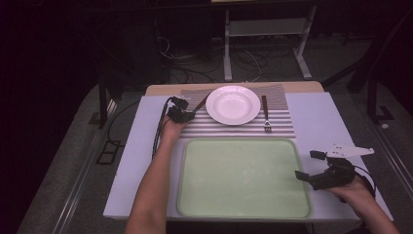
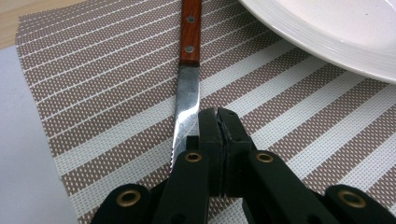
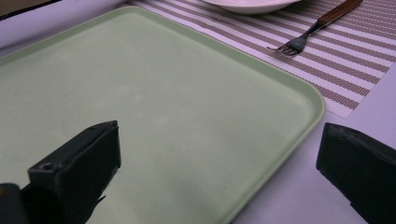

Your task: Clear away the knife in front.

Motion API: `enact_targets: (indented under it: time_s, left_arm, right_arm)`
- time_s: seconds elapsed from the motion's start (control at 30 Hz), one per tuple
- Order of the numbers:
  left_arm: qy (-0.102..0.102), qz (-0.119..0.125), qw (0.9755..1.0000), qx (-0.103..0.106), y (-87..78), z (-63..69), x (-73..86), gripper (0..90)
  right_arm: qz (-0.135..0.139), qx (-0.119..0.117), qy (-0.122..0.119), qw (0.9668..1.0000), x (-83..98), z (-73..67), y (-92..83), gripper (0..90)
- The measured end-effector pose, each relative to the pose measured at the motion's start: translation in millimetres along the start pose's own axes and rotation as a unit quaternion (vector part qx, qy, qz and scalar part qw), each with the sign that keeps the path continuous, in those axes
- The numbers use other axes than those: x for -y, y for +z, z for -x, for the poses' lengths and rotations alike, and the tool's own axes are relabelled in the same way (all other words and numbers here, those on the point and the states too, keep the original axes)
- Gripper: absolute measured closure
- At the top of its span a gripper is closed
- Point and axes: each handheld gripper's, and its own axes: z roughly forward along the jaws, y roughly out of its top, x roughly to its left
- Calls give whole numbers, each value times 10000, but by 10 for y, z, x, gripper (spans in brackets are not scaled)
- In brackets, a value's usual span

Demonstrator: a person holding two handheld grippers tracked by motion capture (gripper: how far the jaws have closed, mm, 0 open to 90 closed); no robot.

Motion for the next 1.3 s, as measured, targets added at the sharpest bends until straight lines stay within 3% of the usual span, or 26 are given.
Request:
enact_targets:
  time_s: [0.17, 0.4, 0.8, 1.0, 1.23, 1.3]
  left_arm:
    - [27, 31, 10000, 29, -10, 12, -14, 813]
    - [-107, 97, 9998, 148, -21, -15, -75, 750]
    - [-96, 60, 9999, 35, 66, -129, -273, 712]
    - [15, 54, 10000, -36, 140, -155, -361, 639]
    - [15, 162, 9999, -57, 250, -163, -372, 642]
    - [-31, 132, 9998, -145, 281, -167, -364, 646]
  right_arm:
    - [12, 6, 24, 10000, 2, 3, -7, 0]
    - [13, -6, 21, 10000, 2, 5, -9, 0]
    - [25, -38, 24, 10000, 4, 10, -13, 0]
    - [38, -42, 39, 10000, 9, 20, -20, 0]
    - [45, -61, 32, 10000, 8, 24, -20, 0]
    - [46, -69, 26, 10000, 7, 25, -17, 0]
